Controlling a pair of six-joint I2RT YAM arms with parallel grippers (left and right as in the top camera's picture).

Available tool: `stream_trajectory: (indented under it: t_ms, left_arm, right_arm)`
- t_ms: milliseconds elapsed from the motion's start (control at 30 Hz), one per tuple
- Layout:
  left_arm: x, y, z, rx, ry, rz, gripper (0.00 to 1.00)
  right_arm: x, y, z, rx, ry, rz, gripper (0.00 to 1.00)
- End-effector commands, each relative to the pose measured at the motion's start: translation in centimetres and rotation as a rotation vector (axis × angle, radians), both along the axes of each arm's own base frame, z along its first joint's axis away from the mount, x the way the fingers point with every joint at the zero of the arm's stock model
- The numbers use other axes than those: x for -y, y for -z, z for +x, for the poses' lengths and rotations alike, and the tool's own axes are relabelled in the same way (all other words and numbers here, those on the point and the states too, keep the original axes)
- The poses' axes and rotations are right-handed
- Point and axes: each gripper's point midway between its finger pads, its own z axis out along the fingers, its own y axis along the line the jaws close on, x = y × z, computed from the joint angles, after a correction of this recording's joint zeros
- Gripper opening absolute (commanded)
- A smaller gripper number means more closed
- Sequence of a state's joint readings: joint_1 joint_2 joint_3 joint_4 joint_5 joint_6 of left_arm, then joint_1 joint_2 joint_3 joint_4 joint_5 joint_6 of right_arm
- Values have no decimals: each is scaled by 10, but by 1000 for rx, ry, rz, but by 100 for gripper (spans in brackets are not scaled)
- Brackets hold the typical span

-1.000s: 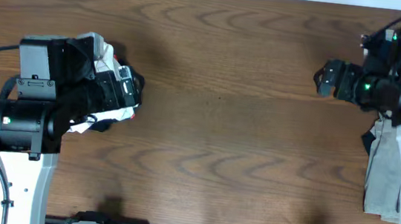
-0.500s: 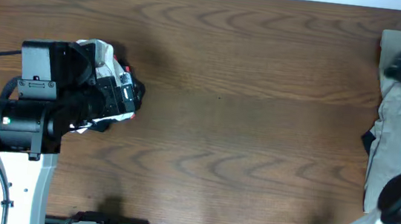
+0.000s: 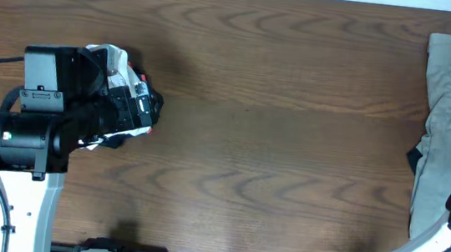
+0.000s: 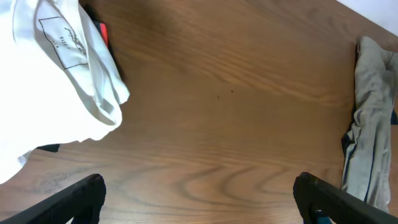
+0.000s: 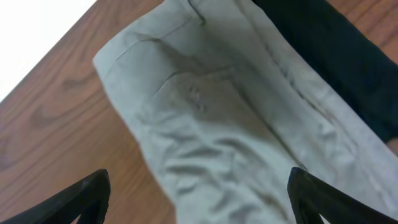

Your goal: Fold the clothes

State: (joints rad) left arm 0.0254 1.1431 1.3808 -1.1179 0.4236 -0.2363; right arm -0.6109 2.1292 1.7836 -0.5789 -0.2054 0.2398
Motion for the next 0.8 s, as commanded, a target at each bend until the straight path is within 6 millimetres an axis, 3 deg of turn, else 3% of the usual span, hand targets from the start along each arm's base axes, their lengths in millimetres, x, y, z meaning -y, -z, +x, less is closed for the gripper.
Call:
stream_trajectory:
  t_ms: [0,100,400,467,533,600,633,767]
  left_arm:
    - [2,-8,1,19,5,-12,98]
    - [2,-7,1,19,5,-12,98]
    - [2,-7,1,15,-3,-19,98]
    - [2,-7,1,15,-3,-19,98]
    - [2,-7,1,13,-4,-20,98]
    - [2,-7,1,8,-15,-27,98]
    - [2,-7,1,8,-17,-29,98]
    - [2,-7,1,8,-18,-29,98]
  right_arm:
    - [8,14,7,-7,-18,-17,89]
    - [17,34,8,-34,8,-40,89]
    - [17,81,11,-81,0,-9,88]
    - [13,92,11,-93,-8,10,76]
    - [6,92,15,-75,-34,39,41]
    - [-8,76,26,5,-97,95,13]
    - [-17,61,33,59,-139,123,5]
    - [-48,-19,48,240,-249,183,1]
